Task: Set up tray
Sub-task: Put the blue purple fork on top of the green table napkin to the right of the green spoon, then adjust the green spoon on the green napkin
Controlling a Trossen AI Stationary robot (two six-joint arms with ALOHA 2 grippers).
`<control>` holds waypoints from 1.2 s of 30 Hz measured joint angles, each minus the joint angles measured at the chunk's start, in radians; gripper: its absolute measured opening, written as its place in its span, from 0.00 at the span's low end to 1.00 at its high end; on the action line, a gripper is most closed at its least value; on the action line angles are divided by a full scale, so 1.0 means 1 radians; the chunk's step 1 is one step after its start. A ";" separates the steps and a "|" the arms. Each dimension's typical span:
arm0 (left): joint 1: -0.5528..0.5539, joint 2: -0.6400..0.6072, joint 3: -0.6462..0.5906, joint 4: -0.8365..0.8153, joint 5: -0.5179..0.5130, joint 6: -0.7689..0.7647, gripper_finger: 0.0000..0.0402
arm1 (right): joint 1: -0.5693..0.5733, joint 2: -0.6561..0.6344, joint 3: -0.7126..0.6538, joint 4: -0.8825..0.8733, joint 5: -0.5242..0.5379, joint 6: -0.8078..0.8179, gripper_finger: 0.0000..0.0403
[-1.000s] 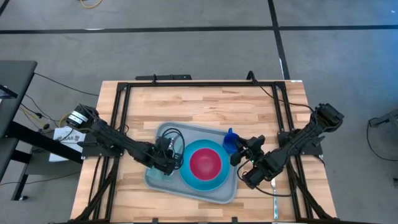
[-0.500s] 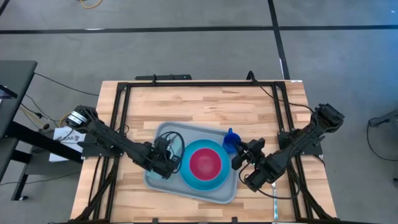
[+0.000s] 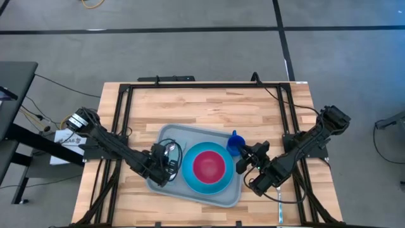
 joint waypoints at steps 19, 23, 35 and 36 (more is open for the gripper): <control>0.002 0.000 -0.041 0.076 0.020 0.210 0.15 | 0.000 0.000 0.000 0.000 0.001 0.000 0.18; 0.002 0.000 -0.040 0.020 0.006 0.210 0.16 | 0.000 0.000 0.000 0.000 0.001 0.000 0.18; 0.009 0.000 -0.040 -0.082 -0.043 0.405 0.16 | 0.000 0.000 0.000 0.000 0.001 0.000 0.18; 0.014 0.000 -0.040 -0.085 -0.024 0.416 0.16 | 0.000 0.000 0.000 0.000 0.001 0.000 0.18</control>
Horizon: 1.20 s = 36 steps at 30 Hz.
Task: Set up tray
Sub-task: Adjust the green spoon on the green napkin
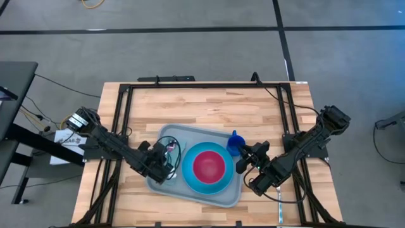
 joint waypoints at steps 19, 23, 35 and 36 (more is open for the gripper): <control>0.027 0.026 0.026 0.019 0.066 0.083 0.16 | 0.000 0.000 0.000 0.003 -0.006 -0.001 0.18; 0.029 0.032 0.022 0.022 0.111 0.107 0.16 | 0.000 0.000 0.000 0.010 -0.013 -0.023 0.18; 0.029 0.032 -0.031 0.094 0.090 0.072 0.18 | 0.000 0.000 0.000 0.069 -0.014 -0.103 0.18; 0.029 0.033 -0.032 0.095 0.081 0.059 0.18 | 0.000 0.000 0.000 0.070 -0.014 -0.103 0.18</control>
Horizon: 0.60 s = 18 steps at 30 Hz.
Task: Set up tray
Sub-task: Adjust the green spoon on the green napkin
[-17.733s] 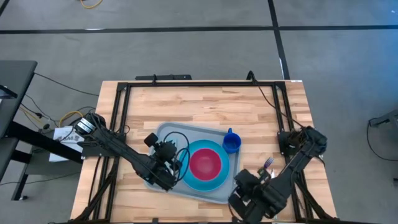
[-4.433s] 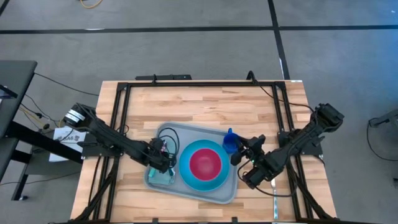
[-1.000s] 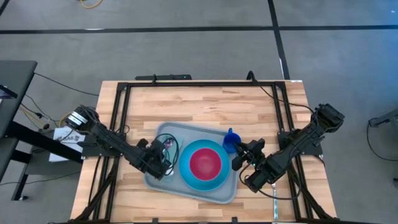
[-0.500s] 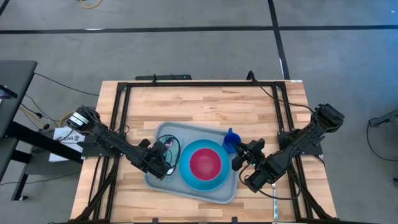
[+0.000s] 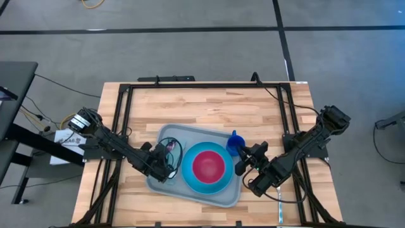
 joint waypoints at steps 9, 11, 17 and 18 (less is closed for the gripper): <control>0.025 -0.005 0.031 -0.002 0.015 -0.081 0.08 | -0.001 0.000 0.000 0.001 0.000 0.000 0.18; 0.025 -0.005 0.053 -0.007 0.015 -0.104 0.08 | -0.006 0.000 0.000 0.001 -0.001 0.000 0.18; 0.024 -0.005 0.152 -0.181 -0.006 -0.165 0.10 | -0.007 0.000 0.000 0.004 -0.001 -0.001 0.18; 0.024 -0.006 0.165 -0.213 -0.008 -0.180 0.09 | -0.007 0.000 0.000 0.004 -0.002 -0.001 0.18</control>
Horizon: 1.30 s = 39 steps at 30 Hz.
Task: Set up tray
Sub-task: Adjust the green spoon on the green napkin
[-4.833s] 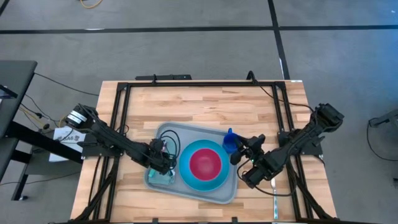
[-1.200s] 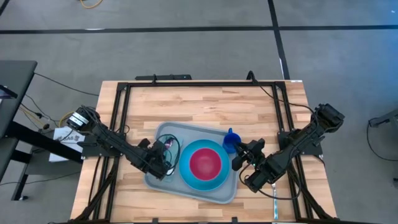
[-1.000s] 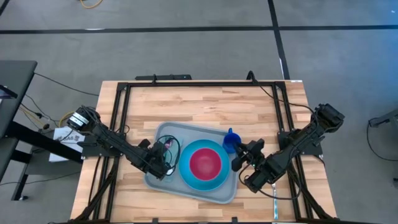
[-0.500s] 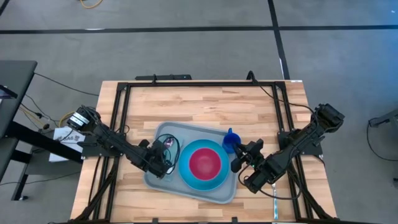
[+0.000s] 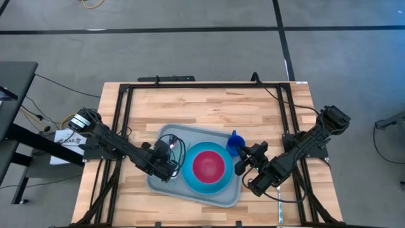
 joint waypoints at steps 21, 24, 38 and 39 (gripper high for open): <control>-0.006 0.137 0.182 -0.207 0.073 0.086 0.08 | -0.009 0.000 0.000 0.001 0.000 -0.001 0.18; 0.006 0.136 0.208 -0.233 0.103 0.131 0.09 | -0.014 0.000 0.000 0.001 -0.002 -0.002 0.18; 0.031 0.166 0.216 -0.303 0.261 0.229 0.08 | -0.013 0.000 0.000 0.001 -0.007 -0.001 0.18; 0.029 0.173 0.220 -0.299 0.262 0.238 0.08 | -0.013 0.000 0.000 0.000 -0.007 -0.001 0.18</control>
